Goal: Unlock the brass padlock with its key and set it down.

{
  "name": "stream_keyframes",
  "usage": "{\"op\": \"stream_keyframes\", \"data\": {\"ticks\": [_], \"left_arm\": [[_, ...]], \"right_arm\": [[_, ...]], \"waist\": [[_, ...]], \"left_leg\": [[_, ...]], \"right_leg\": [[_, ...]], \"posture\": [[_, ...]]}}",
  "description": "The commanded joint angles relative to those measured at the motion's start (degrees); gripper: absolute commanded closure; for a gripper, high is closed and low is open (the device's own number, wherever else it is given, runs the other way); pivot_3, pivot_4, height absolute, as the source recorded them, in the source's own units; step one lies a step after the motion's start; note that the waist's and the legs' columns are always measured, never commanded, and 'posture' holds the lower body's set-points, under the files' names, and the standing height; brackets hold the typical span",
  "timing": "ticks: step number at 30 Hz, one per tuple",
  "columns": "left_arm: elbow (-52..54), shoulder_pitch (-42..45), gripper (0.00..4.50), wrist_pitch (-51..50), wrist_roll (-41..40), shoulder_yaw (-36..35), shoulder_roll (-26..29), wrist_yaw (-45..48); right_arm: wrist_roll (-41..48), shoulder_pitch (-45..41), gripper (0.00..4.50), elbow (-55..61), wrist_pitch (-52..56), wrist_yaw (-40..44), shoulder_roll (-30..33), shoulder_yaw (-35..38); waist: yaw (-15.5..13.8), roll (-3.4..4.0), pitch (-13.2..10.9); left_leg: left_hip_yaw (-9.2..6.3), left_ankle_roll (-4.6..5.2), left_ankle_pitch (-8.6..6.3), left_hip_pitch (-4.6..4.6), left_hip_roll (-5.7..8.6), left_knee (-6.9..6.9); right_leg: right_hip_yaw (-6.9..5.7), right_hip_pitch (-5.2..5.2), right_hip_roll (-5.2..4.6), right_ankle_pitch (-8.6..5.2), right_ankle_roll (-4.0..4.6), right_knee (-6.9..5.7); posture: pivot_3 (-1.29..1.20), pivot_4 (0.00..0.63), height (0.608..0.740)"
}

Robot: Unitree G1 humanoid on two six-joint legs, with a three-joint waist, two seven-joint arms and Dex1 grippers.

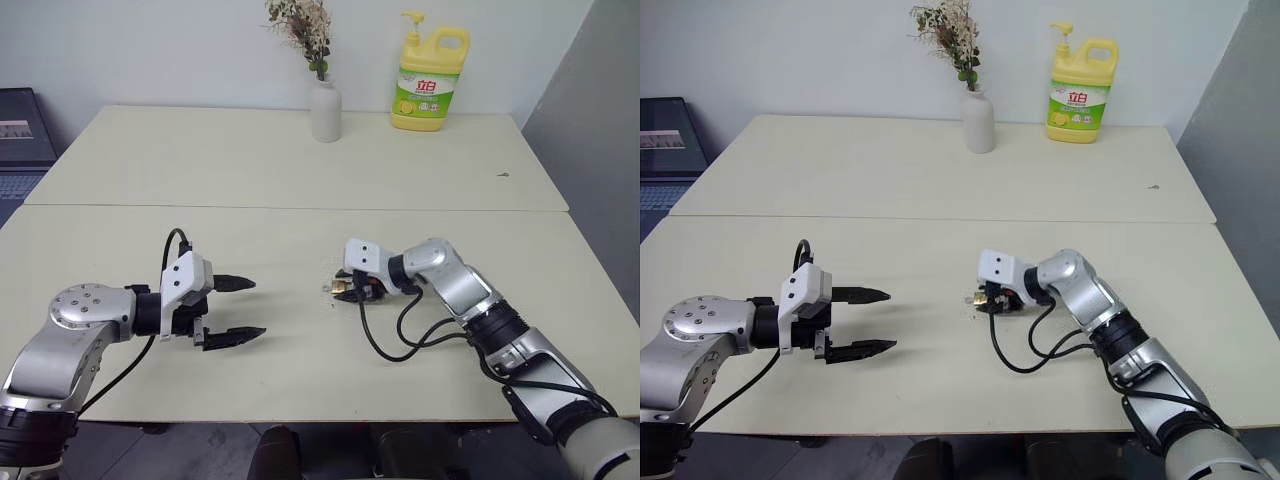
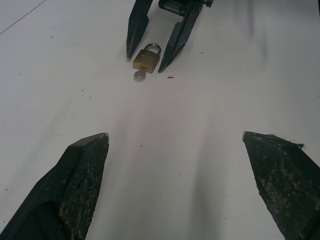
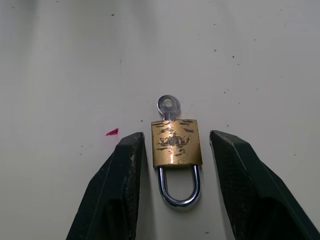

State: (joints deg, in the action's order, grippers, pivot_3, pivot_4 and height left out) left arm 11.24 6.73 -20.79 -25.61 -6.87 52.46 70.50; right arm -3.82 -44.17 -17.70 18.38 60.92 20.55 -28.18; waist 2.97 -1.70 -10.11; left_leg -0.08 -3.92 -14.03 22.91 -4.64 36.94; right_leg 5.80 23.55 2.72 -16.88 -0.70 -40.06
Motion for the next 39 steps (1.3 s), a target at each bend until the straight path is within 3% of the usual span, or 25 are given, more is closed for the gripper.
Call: {"op": "stream_keyframes", "data": {"ticks": [1, 5, 10, 19, 30, 39], "left_arm": [[0.28, 1.17, 0.0, 0.39, -0.25, -0.24, 0.23, 0.0], [0.2, 1.54, 0.0, 0.3, -0.26, 0.03, 0.15, 0.1], [0.25, 1.39, 0.0, -0.01, -0.51, -0.16, 0.17, -0.1], [-1.13, 2.93, 0.0, -2.84, -1.83, -0.64, -0.58, -1.55], [-4.62, 10.34, 0.0, -4.92, -2.78, 1.58, -1.89, -0.29], [-6.06, 18.76, 0.0, -7.29, -3.3, 4.89, -3.8, 1.76]], "right_arm": [[-1.86, 1.14, 2.23, -1.13, 1.59, 0.14, 1.06, -0.64], [-1.52, 1.14, 2.23, -1.84, 2.01, -0.12, 0.33, -0.52], [-0.43, 1.12, 3.52, -1.85, 4.07, -0.07, -0.94, 0.23], [-0.68, 1.28, 3.55, 5.94, 2.57, -0.61, 1.04, 1.95], [-9.56, 14.17, 3.55, 37.43, -6.15, -11.91, 11.12, 6.99], [-17.94, 17.16, 3.55, 43.12, -12.9, -21.16, 13.3, 9.93]], "waist": [[0.0, 0.0, 0.0], [0.02, -0.01, 0.01], [0.26, -0.01, 0.01], [0.16, 0.01, -0.01], [-0.12, 0.01, -0.02], [0.03, -0.01, -0.03]], "left_leg": [[0.0, 0.0, 0.0, 0.0, 0.0, 0.0], [0.0, 0.0, 0.0, -0.01, 0.0, 0.0], [0.0, 0.0, 0.0, -0.05, -0.01, 0.0], [-0.02, 0.0, 0.0, -0.02, 0.0, 0.0], [-0.05, 0.0, 0.0, 0.13, 0.0, -0.06], [0.0, 0.0, 0.0, 0.1, 0.02, -0.01]], "right_leg": [[0.0, 0.0, 0.0, 0.0, -0.01, 0.0], [0.0, -0.01, 0.0, -0.01, -0.02, 0.0], [0.0, -0.02, 0.01, -0.01, -0.02, -0.01], [-0.01, -0.03, 0.01, -0.05, -0.1, -0.01], [-0.03, 0.13, 0.02, -0.12, -0.16, 0.01], [0.04, 0.11, 0.03, -0.15, -0.25, 0.0]], "posture": [[0.0, 0.15, 0.74], [0.0, 0.15, 0.74], [0.0, 0.15, 0.74], [0.0, 0.15, 0.74], [0.0, 0.15, 0.74], [0.0, 0.15, 0.74]]}}
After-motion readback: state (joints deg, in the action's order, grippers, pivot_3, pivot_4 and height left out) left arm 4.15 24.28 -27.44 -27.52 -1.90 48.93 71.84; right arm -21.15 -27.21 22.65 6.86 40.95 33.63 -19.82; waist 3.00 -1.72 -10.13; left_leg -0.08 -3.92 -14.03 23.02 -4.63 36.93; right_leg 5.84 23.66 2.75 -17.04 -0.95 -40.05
